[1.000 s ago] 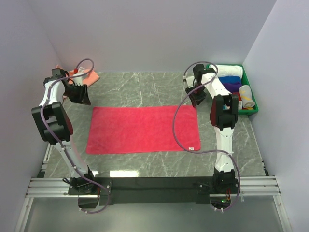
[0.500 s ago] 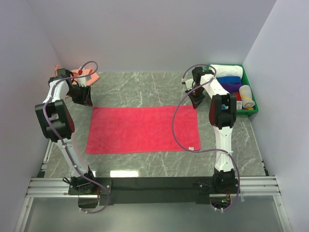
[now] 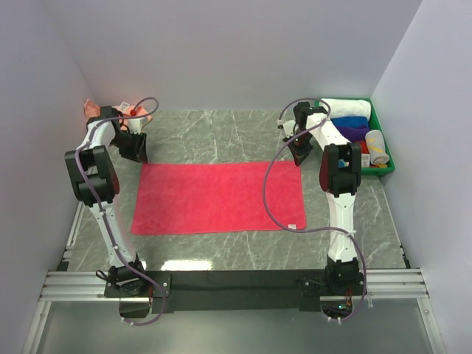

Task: Roll the towels
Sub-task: Fold the towel

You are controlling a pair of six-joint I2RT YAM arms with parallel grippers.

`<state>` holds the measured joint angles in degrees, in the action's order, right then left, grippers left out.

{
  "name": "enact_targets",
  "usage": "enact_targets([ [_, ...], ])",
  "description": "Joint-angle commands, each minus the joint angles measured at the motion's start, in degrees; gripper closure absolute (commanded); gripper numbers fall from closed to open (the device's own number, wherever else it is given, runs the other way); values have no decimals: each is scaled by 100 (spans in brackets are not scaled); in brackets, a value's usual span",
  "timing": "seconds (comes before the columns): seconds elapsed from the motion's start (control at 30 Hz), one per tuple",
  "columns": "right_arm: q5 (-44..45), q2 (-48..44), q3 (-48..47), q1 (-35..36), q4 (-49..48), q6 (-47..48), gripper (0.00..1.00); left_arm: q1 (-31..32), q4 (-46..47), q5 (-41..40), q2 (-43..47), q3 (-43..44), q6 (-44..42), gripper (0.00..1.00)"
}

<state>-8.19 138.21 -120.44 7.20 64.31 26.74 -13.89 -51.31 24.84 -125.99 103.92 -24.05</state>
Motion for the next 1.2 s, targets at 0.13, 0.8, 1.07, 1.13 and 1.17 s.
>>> enact_targets([
  [0.13,-43,-14,-181,44,20,59,100,238,-11,-225,-373,340,15,55],
  [0.8,-131,-40,-181,36,-182,-55,100,88,-46,-190,-417,425,49,95],
  [1.07,54,110,-989,27,-323,-160,100,79,-81,-59,-760,1393,191,100],
  [1.13,98,-13,-990,18,-410,-134,100,62,-116,-23,-699,1517,129,99],
  [1.17,107,-83,-964,18,-437,-117,100,27,-90,20,-655,1482,120,99],
])
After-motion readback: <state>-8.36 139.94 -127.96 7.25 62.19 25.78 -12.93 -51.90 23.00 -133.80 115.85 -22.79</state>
